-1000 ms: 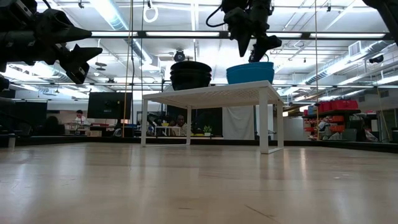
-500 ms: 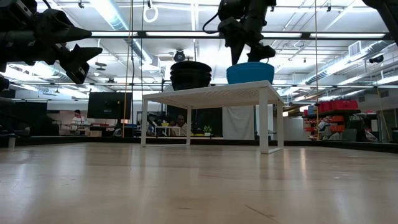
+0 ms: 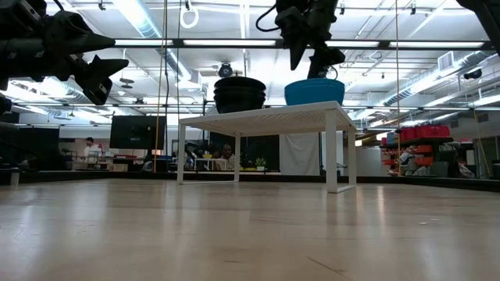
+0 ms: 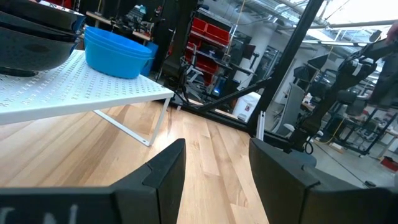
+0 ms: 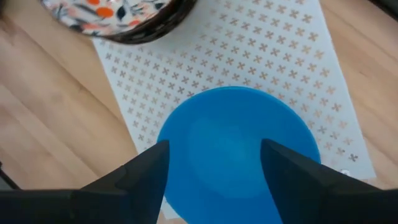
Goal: Pick & Place Mini bowls
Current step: Return to Home Position
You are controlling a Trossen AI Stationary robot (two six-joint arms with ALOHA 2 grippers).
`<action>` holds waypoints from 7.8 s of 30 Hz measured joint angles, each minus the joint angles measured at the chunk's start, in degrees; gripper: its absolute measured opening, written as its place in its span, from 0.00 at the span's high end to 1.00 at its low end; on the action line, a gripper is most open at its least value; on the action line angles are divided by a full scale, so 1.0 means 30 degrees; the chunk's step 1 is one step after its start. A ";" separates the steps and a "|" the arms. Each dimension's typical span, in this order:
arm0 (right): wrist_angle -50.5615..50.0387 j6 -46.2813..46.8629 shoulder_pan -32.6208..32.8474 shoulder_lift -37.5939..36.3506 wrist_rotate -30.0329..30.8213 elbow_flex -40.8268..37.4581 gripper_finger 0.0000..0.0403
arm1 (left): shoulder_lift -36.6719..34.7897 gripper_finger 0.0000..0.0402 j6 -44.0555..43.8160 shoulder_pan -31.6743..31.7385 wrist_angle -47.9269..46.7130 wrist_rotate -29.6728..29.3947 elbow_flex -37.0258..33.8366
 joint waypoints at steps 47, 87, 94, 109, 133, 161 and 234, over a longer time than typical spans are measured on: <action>2.4633 -0.7615 -0.3129 -2.4649 0.1868 -2.9780 0.97 | 0.0002 0.55 -0.0005 0.0000 0.0000 0.0000 0.0000; 2.7662 -0.5908 -0.6078 -3.5321 0.2011 -3.8009 0.96 | 0.0002 0.55 -0.0005 0.0000 0.0000 0.0000 -0.0007; 2.7669 -0.5918 -0.6078 -3.5321 0.2011 -3.8009 0.96 | 0.0002 0.55 -0.0010 0.0000 0.0000 0.0000 -0.0015; 2.7662 -0.5918 -0.6071 -3.5306 0.2011 -3.8002 0.96 | -0.0004 0.55 -0.0011 0.0000 0.0000 0.0000 -0.0022; 2.7662 -0.5925 -0.6071 -3.5306 0.2011 -3.7995 0.96 | 0.0002 0.55 -0.0009 0.0000 0.0000 0.0000 -0.0022; 2.7656 -0.5925 -0.6071 -3.5300 0.2011 -3.7987 0.96 | 0.0002 0.55 -0.0002 0.0000 0.0000 0.0000 -0.0022; 2.7655 -0.5925 -0.6072 -3.5299 0.2011 -3.7987 0.96 | 0.0002 0.55 -0.0008 0.0000 -0.0007 0.0000 -0.0007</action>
